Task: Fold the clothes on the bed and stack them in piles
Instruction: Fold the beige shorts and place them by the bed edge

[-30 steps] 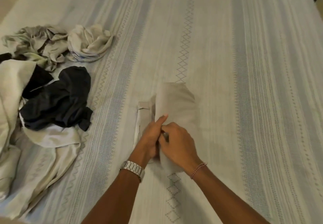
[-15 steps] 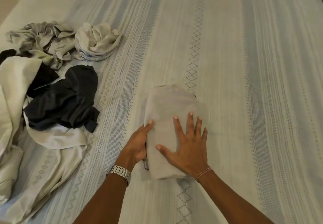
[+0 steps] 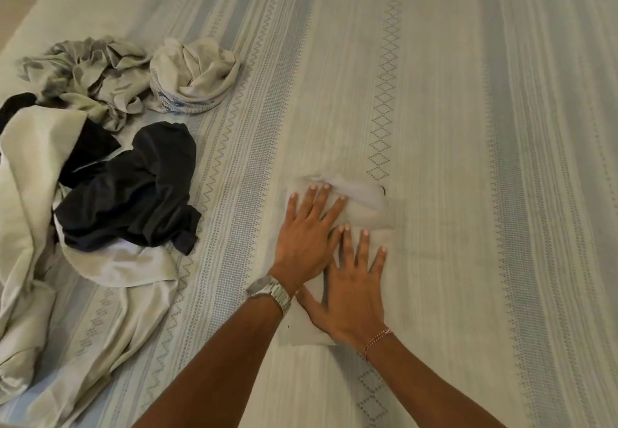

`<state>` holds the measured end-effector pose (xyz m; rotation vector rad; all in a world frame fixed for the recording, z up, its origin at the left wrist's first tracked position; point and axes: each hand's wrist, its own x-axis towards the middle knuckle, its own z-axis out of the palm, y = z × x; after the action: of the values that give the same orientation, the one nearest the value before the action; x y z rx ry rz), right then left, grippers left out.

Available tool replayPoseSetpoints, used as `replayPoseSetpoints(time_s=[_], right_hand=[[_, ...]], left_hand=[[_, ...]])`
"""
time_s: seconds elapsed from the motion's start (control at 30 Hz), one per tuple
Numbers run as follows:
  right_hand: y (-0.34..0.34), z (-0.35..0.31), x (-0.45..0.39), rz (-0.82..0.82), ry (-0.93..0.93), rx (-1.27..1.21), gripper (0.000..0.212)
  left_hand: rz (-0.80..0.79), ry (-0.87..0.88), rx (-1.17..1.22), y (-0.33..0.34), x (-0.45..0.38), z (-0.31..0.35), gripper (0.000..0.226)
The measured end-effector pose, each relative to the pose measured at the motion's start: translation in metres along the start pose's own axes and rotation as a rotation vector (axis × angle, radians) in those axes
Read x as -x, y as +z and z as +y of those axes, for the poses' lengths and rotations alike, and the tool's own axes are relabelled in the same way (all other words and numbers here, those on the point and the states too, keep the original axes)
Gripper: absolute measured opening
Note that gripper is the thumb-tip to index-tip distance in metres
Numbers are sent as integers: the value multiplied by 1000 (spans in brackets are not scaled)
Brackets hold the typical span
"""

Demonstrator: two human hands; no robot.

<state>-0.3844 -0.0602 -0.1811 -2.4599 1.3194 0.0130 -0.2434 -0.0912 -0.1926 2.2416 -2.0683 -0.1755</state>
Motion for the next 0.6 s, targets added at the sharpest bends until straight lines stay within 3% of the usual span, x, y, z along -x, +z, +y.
replayPoseSetpoints(time_s=[0.13,0.33,0.43,0.53,0.6], right_hand=[[4,-2,8,-27,2,23,116],[23,9,23,-76,-21,61,119],[21,13,22,-8,-28,-51,95],[3,24,11,266,48,-369,70],[-13,36,-14,363,44,-418,62]], left_hand=[[-136,-57,-59,14,-10,-12,67],[-127,-76,-96,27,-7,-11,66],[-99,-73,-103,24,-7,-9,63],[-31,-105,-74,17,1,3,62],[7,-162,-40,12,12,20,66]])
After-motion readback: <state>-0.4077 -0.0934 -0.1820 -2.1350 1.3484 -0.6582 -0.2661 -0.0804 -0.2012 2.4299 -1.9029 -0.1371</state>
